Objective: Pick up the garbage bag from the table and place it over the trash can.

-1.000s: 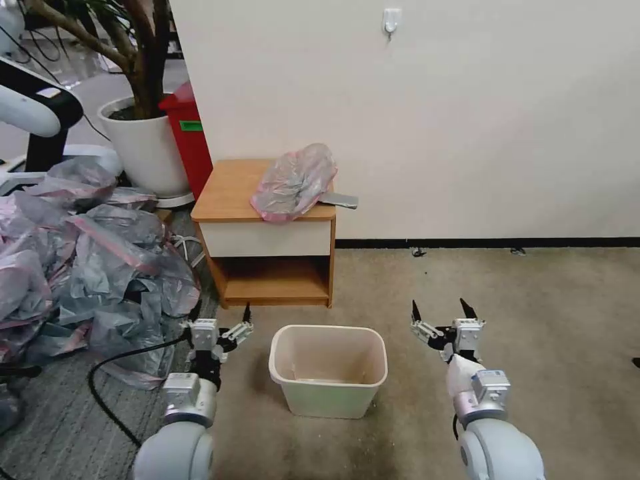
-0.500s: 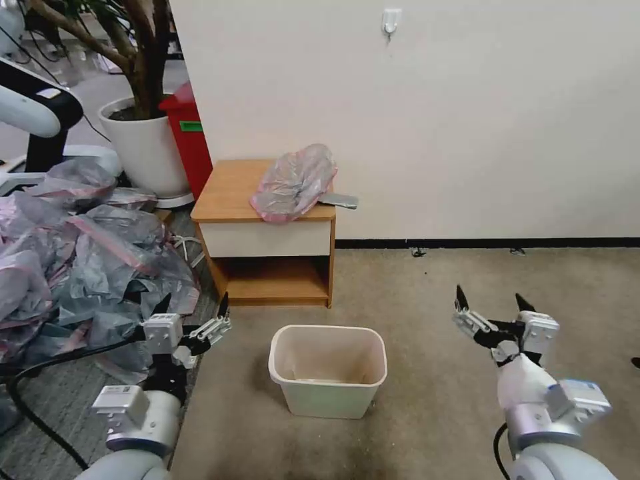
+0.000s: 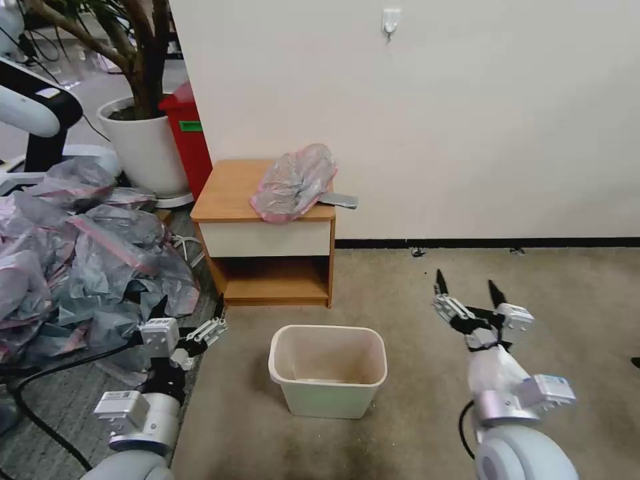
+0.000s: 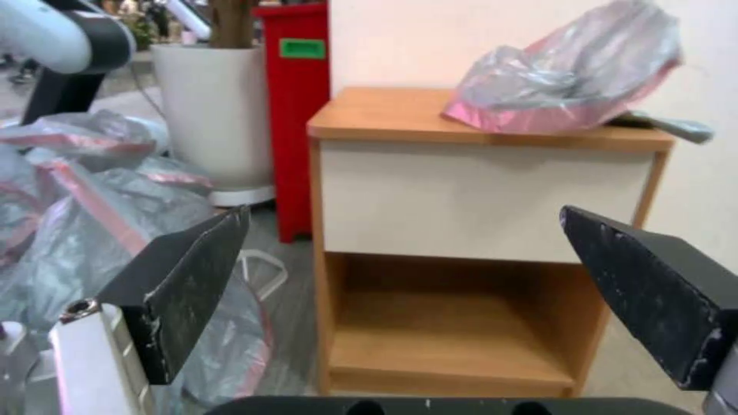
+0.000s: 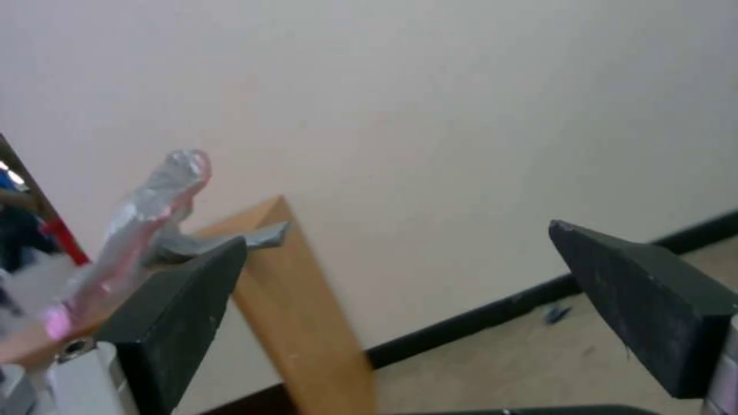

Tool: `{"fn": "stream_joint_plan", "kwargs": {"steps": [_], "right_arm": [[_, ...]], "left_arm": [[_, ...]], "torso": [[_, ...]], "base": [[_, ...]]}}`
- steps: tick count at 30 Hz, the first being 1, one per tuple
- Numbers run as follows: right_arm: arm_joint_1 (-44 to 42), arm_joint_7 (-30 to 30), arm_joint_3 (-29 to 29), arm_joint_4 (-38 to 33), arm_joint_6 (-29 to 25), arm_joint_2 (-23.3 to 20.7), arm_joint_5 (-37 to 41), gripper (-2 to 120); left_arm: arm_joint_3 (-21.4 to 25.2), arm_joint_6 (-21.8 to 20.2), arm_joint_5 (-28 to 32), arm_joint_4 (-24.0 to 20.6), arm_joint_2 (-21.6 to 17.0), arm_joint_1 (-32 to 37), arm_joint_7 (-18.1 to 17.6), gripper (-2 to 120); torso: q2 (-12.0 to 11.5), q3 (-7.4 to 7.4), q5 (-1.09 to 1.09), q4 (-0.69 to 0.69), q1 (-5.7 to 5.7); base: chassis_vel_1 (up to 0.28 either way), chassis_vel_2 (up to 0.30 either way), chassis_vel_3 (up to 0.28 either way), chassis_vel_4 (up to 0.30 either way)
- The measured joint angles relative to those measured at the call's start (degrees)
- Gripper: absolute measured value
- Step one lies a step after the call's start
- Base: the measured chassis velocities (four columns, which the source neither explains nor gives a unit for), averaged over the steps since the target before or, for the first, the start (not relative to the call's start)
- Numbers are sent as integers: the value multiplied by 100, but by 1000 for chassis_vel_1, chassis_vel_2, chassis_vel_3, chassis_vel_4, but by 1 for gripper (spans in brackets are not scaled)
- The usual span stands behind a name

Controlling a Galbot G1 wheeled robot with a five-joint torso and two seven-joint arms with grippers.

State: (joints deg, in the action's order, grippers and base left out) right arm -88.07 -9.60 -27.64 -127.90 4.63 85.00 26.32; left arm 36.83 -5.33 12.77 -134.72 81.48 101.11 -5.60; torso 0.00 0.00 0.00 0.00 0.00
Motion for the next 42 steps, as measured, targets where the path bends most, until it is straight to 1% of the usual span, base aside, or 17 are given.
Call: {"fn": "stream_joint_plan", "kwargs": {"steps": [2, 4, 5, 6, 8, 9, 11, 12, 15, 16, 18, 25, 29, 30, 34, 38, 42], "right_arm": [[137, -116, 49, 52, 74, -48, 242, 100], [661, -563, 196, 178, 398, -165, 1265, 100], [829, -690, 239, 204, 498, -187, 1604, 100], [829, -690, 239, 204, 498, -187, 1604, 100], [1285, -1039, 338, 272, 735, -192, 2529, 100], [1537, -1266, 385, 330, 867, -161, 3062, 100], [1645, -1360, 403, 364, 912, -141, 3277, 100], [1948, -1586, 430, 506, 1017, -72, 3902, 100], [2542, -2055, 401, 943, 1306, 127, 5074, 100], [2542, -2055, 401, 943, 1306, 127, 5074, 100], [2980, -2403, 390, 1348, 1415, 275, 5693, 100], [3825, -2514, 499, 2335, 1403, 479, 5873, 100], [4494, -2489, 555, 3246, 1300, 692, 5807, 100], [4494, -2489, 555, 3246, 1300, 692, 5807, 100], [5053, -2387, 613, 4200, 1173, 712, 5669, 100], [5469, -2224, 599, 4767, 1069, 713, 5564, 100], [5702, -2135, 523, 5040, 1017, 728, 5541, 100]], "left_arm": [[15, 31, 23, 8, 13, 5, -23, 100], [62, 132, 56, 22, 52, 51, -52, 100], [75, 172, 64, 26, 64, 72, -54, 100], [75, 172, 64, 26, 64, 72, -54, 100], [106, 279, 97, 56, 101, 124, -55, 100], [116, 346, 121, 91, 125, 139, -55, 100], [123, 379, 130, 112, 138, 142, -55, 100], [140, 445, 137, 151, 170, 158, -55, 100], [175, 547, 167, 194, 240, 221, -53, 100], [175, 547, 167, 194, 240, 221, -53, 100], [211, 598, 191, 232, 297, 235, -48, 100], [288, 668, 218, 346, 431, 223, -20, 100], [389, 673, 216, 423, 573, 194, -10, 100], [389, 673, 216, 423, 573, 194, -10, 100], [508, 673, 213, 460, 650, 196, -10, 100], [601, 674, 211, 459, 688, 218, -10, 100], [646, 680, 204, 456, 714, 247, -10, 100]], "torso": [[0, 0, 0, 0, 0], [0, 0, 1, 0, 0], [0, 0, 0, 0, 0], [0, 0, 0, 0, 0], [0, 0, 0, 0, 0], [0, 0, 0, 0, 0], [0, 0, 0, 0, 0], [0, 0, -1, 1, 0], [-1, 1, 0, 0, 0], [-1, 1, 0, 0, 0], [0, 0, 0, 1, 0], [-1, 1, 0, 0, 0], [0, 0, -2, 0, 0], [0, 0, -2, 0, 0], [-1, 1, 0, 0, 0], [-1, 1, 0, 0, 0], [-1, 0, 0, 0, 0]], "base": [[0, 0, 0, 0], [0, 0, 0, 0], [0, 0, 0, 0], [0, 0, 0, 0], [0, 0, 0, 0], [0, 0, 0, 0], [0, 0, 0, 0], [0, 0, 0, 0], [0, 0, 0, 0], [0, 0, 0, 0], [0, 0, 0, 0], [0, 0, 0, 0], [0, 0, 0, 0], [0, 0, 0, 0], [0, 0, 0, 0], [0, 0, 0, 0], [0, 0, 0, 0]]}}
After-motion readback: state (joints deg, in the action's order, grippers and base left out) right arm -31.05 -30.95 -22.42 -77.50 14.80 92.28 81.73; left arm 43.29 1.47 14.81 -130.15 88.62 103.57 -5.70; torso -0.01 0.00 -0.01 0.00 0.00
